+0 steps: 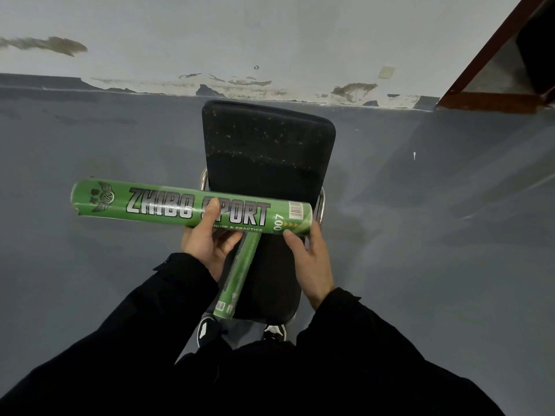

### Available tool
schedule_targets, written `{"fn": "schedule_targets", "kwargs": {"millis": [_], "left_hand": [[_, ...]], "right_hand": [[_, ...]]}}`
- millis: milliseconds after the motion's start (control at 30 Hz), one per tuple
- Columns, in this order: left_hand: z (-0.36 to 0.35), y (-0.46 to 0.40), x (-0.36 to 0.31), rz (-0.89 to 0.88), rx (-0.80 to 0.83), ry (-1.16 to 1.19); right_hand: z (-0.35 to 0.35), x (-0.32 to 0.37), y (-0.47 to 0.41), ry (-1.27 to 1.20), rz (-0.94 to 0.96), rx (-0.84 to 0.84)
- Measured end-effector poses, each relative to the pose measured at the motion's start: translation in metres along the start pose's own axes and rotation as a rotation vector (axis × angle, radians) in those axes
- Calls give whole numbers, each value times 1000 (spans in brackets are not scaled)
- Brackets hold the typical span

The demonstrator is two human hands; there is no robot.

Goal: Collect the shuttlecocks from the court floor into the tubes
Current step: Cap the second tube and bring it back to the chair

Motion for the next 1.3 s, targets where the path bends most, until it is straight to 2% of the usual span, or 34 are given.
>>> {"fn": "schedule_targets", "kwargs": {"millis": [167, 233, 300, 367, 433, 567, 733, 833, 933, 1100, 1200, 1300], "left_hand": [[10, 0, 8, 15, -61, 29], [11, -1, 8, 32, -49, 30], [11, -5, 8, 62, -25, 51], [11, -6, 10, 86, -7, 74], [11, -6, 14, 97, 7, 78], [11, -4, 21, 118, -22, 128], [23, -5, 21, 179, 3, 139], [25, -5, 19, 206, 37, 121], [20, -2, 22, 224, 75, 51], [9, 10, 23, 211, 98, -30], [31, 1, 3, 117, -45, 20], [74, -16, -27, -33, -341, 26]], "right_hand": [[15, -10, -12, -243, -209, 73], [24, -11, -20, -373, -242, 19], [32, -11, -23, -484, -232, -115], [36, -9, -22, -427, -208, -218], [36, -7, -18, -287, -183, -233], [34, -10, -11, -164, -147, -210], [42, -11, -10, -17, -43, -79], [50, -10, -14, -53, -34, 33], [43, -8, -15, -230, -112, 104], [33, -2, -15, -258, -159, -133], [42, -5, -18, -277, -216, -164], [48, -7, -19, -261, -257, -164]]}}
Point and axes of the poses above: each hand's wrist, its own y-axis away from the middle knuckle, its own z-axis out of the back of the hand, x = y × z, the point moved 2 cm from there along -y, towards the middle knuckle, and after that the axes turned 5 degrees about x, right-handed, at the moved point
